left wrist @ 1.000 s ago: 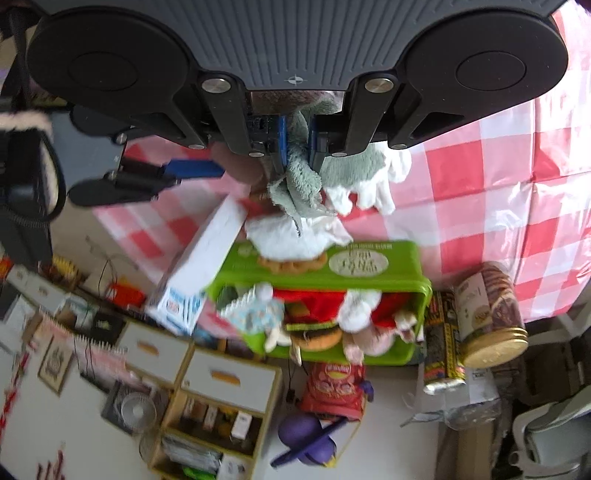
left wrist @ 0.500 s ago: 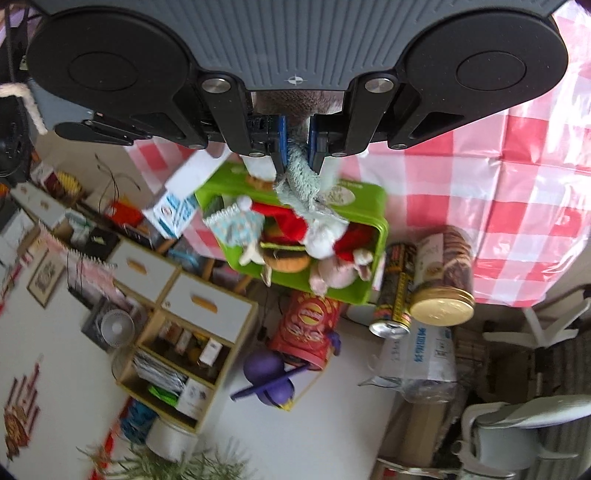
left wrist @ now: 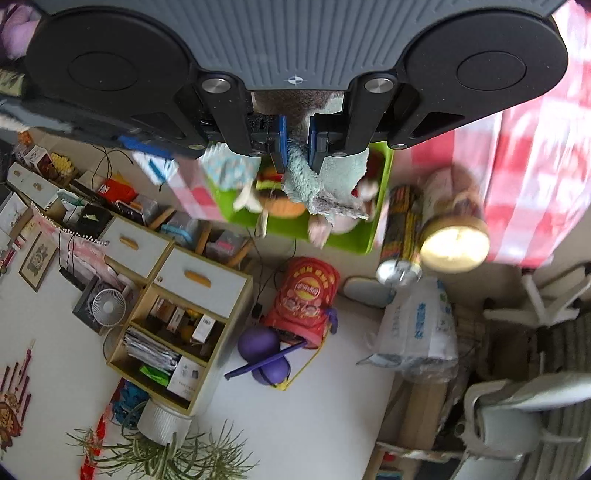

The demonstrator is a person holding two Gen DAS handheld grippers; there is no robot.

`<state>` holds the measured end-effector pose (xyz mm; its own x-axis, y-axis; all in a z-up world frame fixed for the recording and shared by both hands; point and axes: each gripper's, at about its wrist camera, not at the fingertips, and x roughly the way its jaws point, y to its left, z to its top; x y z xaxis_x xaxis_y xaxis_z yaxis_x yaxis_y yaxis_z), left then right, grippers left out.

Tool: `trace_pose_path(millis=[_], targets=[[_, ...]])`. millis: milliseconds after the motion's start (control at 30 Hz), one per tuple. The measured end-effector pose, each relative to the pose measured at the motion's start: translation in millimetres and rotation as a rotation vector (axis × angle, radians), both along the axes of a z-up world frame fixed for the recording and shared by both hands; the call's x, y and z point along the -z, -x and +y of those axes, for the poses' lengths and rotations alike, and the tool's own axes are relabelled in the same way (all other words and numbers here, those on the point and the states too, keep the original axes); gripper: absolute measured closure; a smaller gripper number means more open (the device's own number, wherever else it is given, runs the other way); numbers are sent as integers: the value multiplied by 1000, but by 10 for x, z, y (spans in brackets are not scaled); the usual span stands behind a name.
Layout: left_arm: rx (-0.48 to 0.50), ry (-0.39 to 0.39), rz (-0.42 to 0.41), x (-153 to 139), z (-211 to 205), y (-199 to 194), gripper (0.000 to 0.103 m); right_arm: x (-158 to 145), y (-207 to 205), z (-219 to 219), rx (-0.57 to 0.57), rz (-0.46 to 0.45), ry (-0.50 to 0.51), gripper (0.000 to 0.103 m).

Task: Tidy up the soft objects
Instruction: 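Lift and carry the cloth and brown plush over the green bin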

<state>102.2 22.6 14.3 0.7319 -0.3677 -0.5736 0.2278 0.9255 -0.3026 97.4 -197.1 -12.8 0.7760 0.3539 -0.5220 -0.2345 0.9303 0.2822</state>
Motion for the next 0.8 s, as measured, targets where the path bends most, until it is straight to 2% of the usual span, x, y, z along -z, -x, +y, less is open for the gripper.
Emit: trace_pose_path(millis=[133,267,467,567,667,800], targets=[[19,7,-16,-94,-116,-269,95,76,-264,1,31,37,-19,85],[30,5,-17,-62,-257,-584,95,245,-470,-20,76,74,46,85],[32,-39,-5,199,-475,-930,95,416,-661,-44,85,101,96,85],[42,-28,-12,332,-530,-1024,95,485,-724,-71,90,123,69,84],[45,-26,15,478,-582,-1114,94,542,-774,-79,86,135,50,84],[37,-82,68,660,-649,-1191,93,590,-780,-82,85,147,49,81]])
